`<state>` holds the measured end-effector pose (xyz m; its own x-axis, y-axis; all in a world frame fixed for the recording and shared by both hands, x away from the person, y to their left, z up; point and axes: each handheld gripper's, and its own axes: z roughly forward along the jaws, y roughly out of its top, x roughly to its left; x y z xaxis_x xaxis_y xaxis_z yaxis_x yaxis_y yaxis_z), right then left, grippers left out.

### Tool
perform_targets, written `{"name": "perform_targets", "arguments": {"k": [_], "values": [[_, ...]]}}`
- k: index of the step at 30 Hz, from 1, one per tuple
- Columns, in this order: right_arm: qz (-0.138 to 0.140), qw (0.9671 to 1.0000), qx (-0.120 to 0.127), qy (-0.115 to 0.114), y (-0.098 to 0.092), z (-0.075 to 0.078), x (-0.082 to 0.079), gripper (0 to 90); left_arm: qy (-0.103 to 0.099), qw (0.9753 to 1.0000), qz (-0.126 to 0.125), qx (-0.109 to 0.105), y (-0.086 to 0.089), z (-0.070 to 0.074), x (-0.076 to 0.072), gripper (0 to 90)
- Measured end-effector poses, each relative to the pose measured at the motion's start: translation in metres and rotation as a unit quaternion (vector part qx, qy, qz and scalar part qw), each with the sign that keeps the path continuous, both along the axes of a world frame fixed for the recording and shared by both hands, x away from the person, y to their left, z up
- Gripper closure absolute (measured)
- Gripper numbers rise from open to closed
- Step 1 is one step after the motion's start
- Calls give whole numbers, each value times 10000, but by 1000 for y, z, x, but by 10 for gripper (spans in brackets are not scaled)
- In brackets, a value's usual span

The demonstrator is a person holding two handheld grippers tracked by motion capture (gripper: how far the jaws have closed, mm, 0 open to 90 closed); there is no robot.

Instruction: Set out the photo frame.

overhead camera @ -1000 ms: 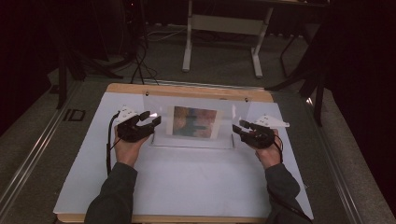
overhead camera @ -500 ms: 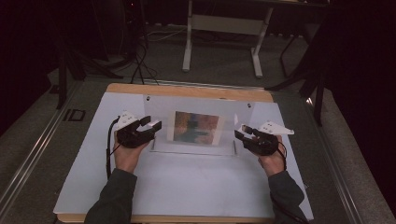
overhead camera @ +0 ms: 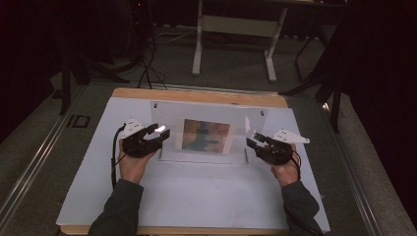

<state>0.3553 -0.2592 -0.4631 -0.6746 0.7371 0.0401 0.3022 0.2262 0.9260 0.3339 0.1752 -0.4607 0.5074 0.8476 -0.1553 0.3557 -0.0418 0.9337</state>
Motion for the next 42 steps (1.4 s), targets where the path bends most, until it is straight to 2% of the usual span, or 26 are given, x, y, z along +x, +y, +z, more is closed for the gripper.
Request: {"name": "perform_targets", "arguments": {"k": [8,13,15,25,42], "values": [[60,10000,34,9,-1,-1,3,562,64,10000,25,-20,0,-1,0,447],[84,9999,58,6,-2,-2,2,568,-9,10000,-42,-39,2,-4,-1,447],[97,9999,-5,-36,-1,-1,1,569,10,9999,-96,-113,5,-5,0,454],[153,9999,-50,-63,-1,-1,-2,580,-14,9998,-96,-181,7,-7,1,453],[236,9997,17,-56,-3,-2,-1,581,46,9999,-115,-92,6,-4,-3,456]]}}
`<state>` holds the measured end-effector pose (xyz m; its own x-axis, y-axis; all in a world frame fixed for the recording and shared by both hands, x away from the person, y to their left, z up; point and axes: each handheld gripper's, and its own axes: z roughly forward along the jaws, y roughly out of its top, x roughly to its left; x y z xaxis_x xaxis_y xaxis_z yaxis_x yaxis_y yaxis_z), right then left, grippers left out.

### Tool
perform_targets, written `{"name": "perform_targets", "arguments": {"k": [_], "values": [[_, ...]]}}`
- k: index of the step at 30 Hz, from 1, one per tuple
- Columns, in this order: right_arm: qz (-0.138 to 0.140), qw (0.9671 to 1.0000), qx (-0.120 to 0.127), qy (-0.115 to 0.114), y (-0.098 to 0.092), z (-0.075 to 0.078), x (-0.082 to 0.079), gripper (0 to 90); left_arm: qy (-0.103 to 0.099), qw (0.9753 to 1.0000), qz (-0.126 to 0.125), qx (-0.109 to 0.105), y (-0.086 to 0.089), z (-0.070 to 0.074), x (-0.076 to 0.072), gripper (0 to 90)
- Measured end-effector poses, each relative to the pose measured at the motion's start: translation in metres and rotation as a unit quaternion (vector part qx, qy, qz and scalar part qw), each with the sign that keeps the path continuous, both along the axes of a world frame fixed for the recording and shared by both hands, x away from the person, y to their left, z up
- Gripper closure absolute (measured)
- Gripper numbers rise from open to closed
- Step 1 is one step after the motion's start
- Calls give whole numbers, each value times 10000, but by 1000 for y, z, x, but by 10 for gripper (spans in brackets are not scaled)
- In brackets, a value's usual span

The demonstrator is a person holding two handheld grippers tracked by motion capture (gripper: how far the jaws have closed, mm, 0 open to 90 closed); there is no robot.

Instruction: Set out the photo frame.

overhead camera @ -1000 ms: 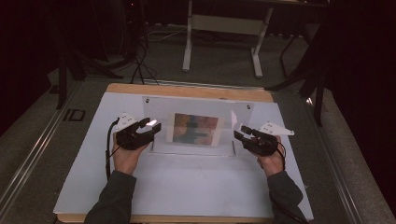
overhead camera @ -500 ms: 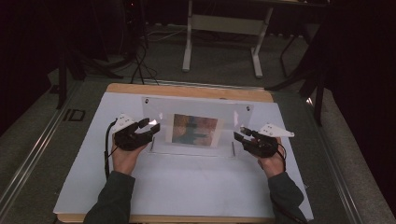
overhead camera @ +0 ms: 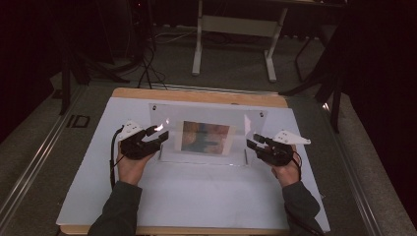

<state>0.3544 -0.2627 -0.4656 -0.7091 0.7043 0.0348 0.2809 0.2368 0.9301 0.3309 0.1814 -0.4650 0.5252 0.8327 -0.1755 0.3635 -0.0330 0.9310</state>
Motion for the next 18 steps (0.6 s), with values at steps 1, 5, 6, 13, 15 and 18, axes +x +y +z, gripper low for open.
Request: {"name": "perform_targets", "arguments": {"k": [1,5,6,13,15,18], "values": [[9,10000,1,6,0,0,0,579,-4,10000,-19,-9,0,0,0,456],[40,10000,52,31,-1,-1,0,571,-26,9999,-117,16,4,-1,0,465],[38,10000,31,33,-1,0,0,569,-30,9999,-118,37,5,-1,0,466],[51,10000,-11,66,-4,-1,-1,565,0,9999,-98,-21,10,0,0,470],[71,9999,-35,81,-6,0,-1,561,-5,9999,-104,-39,14,0,-1,474],[127,9998,-20,125,-12,1,-2,559,11,9999,-118,-94,20,2,-2,483]]}}
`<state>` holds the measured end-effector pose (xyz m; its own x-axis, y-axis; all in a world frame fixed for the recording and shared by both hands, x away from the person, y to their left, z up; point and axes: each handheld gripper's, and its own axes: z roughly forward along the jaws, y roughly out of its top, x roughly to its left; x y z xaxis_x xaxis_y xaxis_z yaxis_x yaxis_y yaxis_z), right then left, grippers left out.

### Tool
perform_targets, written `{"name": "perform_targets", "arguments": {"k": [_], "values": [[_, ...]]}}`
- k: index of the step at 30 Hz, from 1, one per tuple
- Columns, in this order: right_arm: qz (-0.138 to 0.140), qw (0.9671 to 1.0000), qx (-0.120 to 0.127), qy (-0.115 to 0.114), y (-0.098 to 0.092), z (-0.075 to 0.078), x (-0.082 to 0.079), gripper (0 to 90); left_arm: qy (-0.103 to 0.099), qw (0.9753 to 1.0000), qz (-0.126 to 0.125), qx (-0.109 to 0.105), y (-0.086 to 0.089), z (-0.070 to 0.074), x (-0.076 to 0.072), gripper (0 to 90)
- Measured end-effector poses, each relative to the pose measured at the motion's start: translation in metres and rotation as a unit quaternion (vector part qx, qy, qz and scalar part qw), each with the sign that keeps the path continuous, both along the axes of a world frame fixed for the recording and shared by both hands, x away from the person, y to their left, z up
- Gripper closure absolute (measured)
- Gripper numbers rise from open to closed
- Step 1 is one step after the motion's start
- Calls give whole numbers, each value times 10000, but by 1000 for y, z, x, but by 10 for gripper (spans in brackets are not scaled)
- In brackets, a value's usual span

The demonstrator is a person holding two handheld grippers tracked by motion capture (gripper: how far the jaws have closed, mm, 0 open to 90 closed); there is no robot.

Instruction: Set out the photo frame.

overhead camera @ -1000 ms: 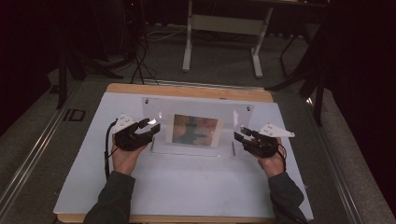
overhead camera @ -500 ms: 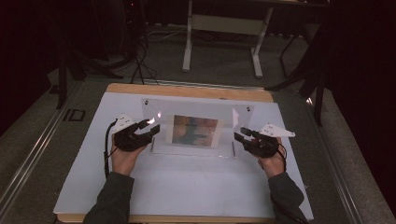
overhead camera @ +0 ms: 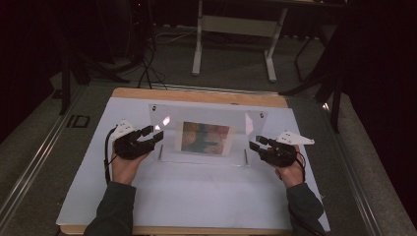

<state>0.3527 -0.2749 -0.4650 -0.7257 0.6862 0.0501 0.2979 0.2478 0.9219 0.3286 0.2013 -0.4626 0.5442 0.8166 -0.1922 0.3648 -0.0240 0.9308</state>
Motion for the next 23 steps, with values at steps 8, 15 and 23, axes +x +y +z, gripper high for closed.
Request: {"name": "perform_targets", "arguments": {"k": [8,15,23], "values": [[113,9999,50,9,-14,4,-2,559,-48,10000,-32,-51,12,9,-5,496],[-6,9999,110,87,-34,7,-2,561,-6,9996,228,-148,33,12,-8,497],[-244,9992,52,324,-46,1,3,561,230,9971,672,274,43,7,-6,495]]}}
